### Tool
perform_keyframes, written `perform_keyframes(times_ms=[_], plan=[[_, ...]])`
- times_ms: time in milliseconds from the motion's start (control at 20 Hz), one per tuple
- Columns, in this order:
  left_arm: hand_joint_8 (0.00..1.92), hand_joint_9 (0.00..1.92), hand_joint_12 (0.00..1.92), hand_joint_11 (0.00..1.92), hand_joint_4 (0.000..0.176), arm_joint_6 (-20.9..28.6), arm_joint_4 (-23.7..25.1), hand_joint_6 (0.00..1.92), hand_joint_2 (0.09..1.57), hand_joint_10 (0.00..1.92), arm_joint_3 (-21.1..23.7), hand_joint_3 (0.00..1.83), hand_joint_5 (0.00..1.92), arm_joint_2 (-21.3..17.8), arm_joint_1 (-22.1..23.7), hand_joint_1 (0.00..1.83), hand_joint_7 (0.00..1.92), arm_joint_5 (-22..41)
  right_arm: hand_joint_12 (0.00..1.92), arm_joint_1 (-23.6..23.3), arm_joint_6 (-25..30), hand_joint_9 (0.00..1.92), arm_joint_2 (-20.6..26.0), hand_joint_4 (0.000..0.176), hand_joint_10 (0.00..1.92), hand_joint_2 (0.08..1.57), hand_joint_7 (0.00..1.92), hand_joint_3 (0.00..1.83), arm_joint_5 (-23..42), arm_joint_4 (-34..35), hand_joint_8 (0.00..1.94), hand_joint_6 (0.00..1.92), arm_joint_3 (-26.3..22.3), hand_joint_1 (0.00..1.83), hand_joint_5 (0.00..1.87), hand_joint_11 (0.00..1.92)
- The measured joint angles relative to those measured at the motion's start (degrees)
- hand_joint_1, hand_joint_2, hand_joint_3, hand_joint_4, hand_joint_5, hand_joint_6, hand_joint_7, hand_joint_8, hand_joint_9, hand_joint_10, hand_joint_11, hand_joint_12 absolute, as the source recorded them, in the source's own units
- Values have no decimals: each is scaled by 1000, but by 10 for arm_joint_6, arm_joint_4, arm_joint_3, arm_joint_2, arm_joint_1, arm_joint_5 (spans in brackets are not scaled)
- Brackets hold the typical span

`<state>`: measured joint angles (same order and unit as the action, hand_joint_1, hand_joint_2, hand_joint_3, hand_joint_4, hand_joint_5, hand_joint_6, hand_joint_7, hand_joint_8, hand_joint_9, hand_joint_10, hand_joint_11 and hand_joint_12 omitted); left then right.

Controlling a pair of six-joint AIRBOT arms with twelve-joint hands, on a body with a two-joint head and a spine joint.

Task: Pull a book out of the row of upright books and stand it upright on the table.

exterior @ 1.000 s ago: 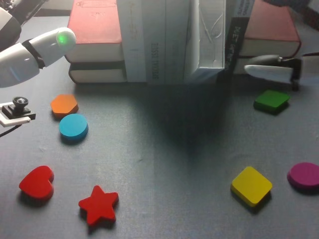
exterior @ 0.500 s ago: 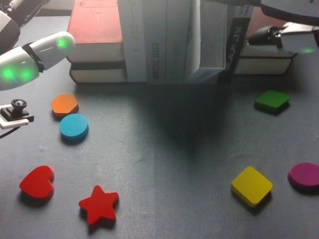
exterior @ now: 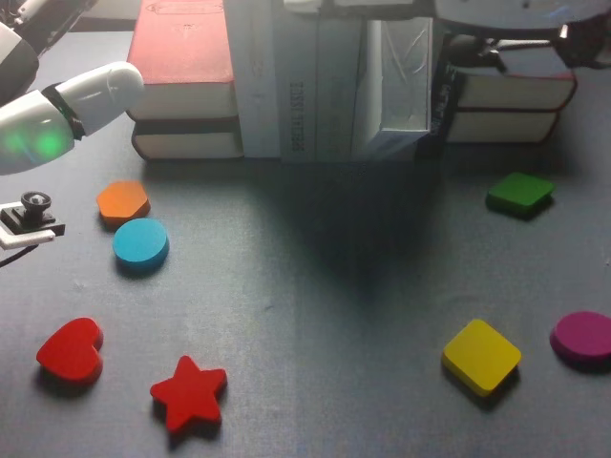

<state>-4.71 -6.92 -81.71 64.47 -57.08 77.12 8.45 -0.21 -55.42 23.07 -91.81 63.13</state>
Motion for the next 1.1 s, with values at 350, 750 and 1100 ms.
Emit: perform_keyframes(times_ms=[350,750,1100], plan=[[0,0,0,0,63,0,-2,2,1325,0,0,0,8,0,0,378,0,0,1921,2,44,600,-27,0,1774,1191,793,2,28,-69,1557,882,13,1230,920,378],[0,0,0,0,63,0,-3,1,1339,0,0,3,12,0,0,352,0,1,1814,-8,44,737,-9,0,1434,1159,804,0,59,-75,1117,1028,-3,1350,1007,626],[0,0,0,0,114,0,-4,6,1330,0,0,0,24,0,0,321,0,4,1798,-23,43,744,49,0,1416,1158,807,0,128,-36,1096,1036,-38,1355,1010,643]])
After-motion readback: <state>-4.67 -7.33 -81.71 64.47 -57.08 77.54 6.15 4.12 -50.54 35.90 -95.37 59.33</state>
